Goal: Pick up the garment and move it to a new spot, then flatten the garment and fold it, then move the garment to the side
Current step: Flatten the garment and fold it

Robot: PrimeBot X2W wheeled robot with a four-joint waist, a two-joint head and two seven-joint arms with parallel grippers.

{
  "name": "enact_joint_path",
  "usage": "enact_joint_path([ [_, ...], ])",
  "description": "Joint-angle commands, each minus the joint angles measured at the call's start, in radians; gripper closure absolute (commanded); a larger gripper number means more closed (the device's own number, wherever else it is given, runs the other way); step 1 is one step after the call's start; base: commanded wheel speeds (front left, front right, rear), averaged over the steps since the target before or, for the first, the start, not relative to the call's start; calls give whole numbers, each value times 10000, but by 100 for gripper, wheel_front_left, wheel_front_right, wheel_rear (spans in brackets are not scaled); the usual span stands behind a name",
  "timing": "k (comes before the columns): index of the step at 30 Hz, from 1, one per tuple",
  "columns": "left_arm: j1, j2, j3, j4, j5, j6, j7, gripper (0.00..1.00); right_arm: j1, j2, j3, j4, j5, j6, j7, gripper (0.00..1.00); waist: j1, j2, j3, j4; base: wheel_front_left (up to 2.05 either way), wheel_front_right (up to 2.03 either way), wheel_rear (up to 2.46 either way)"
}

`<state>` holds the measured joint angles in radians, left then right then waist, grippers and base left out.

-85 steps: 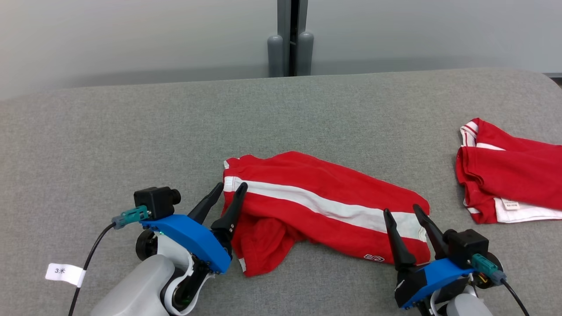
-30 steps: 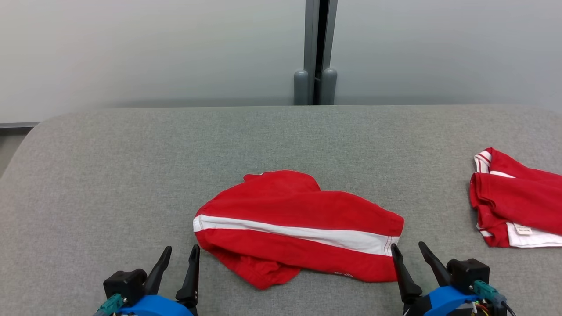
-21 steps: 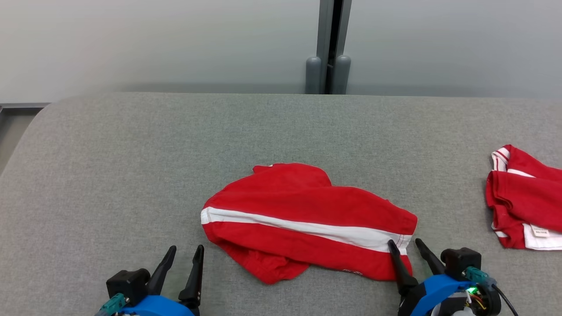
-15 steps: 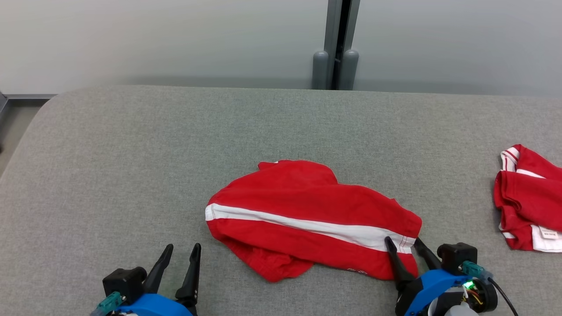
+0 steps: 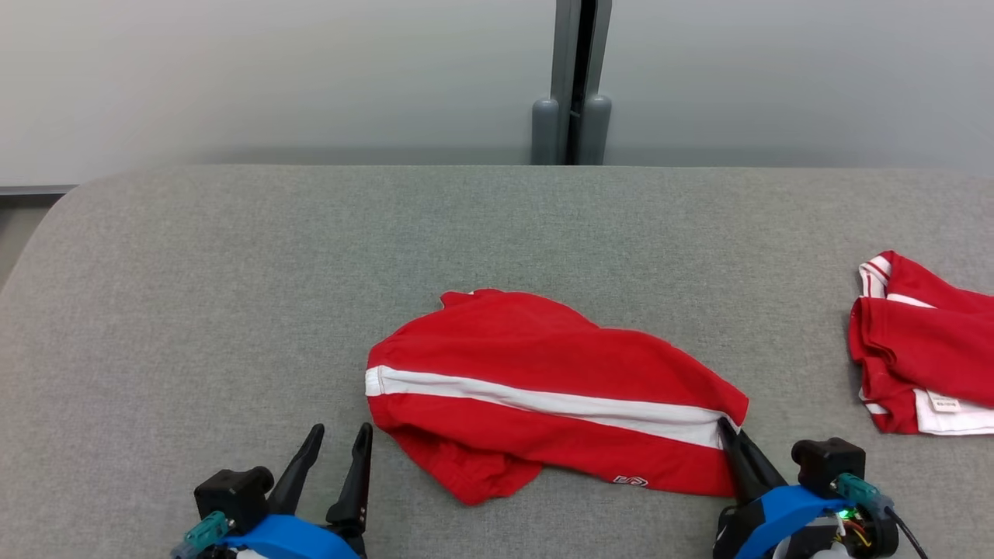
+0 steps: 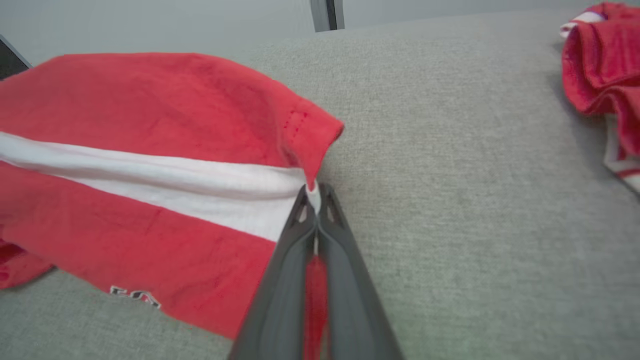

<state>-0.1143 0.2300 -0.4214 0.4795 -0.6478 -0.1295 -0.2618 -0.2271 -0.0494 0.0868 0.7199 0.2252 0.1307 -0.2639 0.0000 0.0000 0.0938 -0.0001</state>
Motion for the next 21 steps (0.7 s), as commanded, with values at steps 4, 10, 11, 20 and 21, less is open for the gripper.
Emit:
enact_joint_path([
  [4, -215, 79, -519, -478, -440, -20, -44, 0, 410, -29, -351, -749, -238, 0, -1, 100, 0, 0, -97, -220, 0, 0, 0],
  [10, -694, 463, -1409, -757, -1308, -20, -44, 0, 595, -30, -358, -1154, -395, 0, -1, 100, 0, 0, -71, -432, 0, 0, 0],
  [11, -694, 463, -1409, -757, -1308, -20, -44, 0, 595, -30, -358, -1154, -395, 0, -1, 100, 0, 0, -71, -432, 0, 0, 0],
  [20, -1908, 1242, -2956, -284, -2868, -19, -42, 0, 554, -29, -15, -1243, -219, 0, -1, 100, 0, 0, 74, -593, 0, 0, 0],
  [21, -2008, 1291, -3072, -142, -3017, -19, -42, 0, 549, -30, 9, -1242, -200, 0, -1, 100, 0, 0, 89, -607, 0, 0, 0],
])
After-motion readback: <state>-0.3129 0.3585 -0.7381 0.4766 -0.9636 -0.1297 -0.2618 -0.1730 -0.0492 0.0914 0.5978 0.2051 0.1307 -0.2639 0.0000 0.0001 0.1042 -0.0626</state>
